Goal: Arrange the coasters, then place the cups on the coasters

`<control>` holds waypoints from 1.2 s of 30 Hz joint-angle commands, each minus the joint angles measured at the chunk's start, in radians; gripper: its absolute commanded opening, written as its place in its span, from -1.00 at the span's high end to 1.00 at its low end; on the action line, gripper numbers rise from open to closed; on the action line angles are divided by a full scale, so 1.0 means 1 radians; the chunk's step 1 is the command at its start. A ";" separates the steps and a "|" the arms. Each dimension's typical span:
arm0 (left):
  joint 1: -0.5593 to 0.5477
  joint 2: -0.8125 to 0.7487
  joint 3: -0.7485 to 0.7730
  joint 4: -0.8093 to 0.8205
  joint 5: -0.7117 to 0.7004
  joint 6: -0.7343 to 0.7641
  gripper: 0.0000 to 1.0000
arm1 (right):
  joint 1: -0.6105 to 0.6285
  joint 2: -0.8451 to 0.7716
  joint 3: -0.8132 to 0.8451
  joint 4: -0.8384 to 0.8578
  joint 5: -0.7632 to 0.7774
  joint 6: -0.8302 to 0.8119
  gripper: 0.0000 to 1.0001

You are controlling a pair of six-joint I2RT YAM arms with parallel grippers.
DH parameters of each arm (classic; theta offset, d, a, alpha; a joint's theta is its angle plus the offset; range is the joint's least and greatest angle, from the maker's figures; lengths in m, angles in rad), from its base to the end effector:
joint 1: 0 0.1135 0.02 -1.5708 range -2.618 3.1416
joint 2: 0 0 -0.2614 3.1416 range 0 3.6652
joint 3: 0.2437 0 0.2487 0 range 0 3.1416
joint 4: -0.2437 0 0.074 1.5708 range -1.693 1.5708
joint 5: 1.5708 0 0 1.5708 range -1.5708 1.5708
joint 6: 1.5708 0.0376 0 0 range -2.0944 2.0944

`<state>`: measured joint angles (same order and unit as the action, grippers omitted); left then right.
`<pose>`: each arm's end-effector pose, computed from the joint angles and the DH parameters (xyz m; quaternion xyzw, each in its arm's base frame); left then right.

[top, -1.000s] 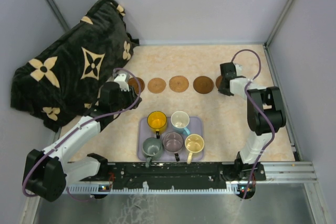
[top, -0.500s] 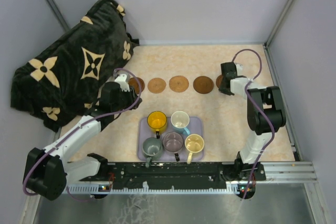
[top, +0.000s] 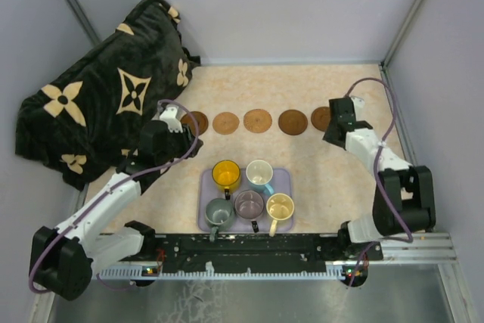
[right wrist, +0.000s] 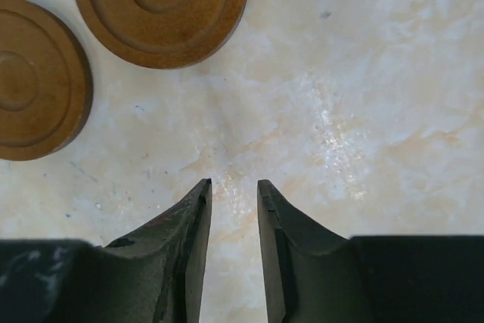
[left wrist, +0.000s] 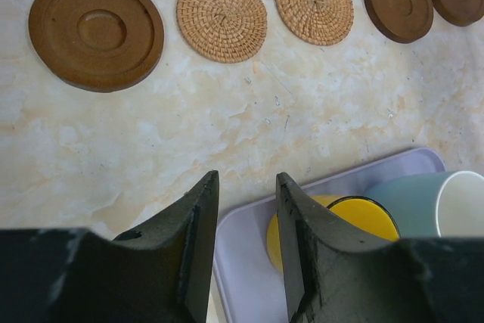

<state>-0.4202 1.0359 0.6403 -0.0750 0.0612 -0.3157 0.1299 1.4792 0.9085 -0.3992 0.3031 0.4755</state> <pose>0.2109 -0.0967 0.2502 0.0605 0.8501 -0.2123 0.4782 0.2927 0.0269 0.2033 0.2064 0.9225 -0.0504 0.3222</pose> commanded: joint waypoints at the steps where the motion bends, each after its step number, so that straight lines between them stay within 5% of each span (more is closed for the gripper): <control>1: -0.007 -0.078 -0.015 -0.035 -0.040 -0.021 0.13 | 0.005 -0.182 -0.003 -0.041 0.072 -0.002 0.17; 6: -0.006 -0.152 -0.022 -0.097 -0.086 -0.031 -0.09 | 0.005 -0.329 -0.023 -0.092 0.123 0.005 -0.43; 10: -0.007 -0.214 -0.026 -0.142 -0.103 -0.041 -0.30 | 0.005 -0.427 -0.023 -0.149 0.157 0.007 -0.59; 16: -0.007 -0.286 -0.044 -0.181 -0.126 -0.040 -0.34 | 0.005 -0.528 -0.021 -0.208 0.190 0.007 -0.81; 24: -0.007 -0.321 -0.050 -0.239 -0.122 -0.058 -0.45 | 0.005 -0.598 -0.023 -0.269 0.146 -0.011 -0.88; 27: -0.007 -0.350 -0.056 -0.254 -0.123 -0.065 -0.97 | 0.005 -0.629 -0.032 -0.281 0.146 -0.028 -0.97; 36: -0.008 -0.394 -0.083 -0.309 -0.096 -0.102 -1.00 | 0.075 -0.664 -0.021 -0.328 -0.089 -0.081 -0.94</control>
<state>-0.4213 0.6601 0.5823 -0.3454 -0.0513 -0.3927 0.1421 0.8558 0.8757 -0.7059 0.3141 0.4213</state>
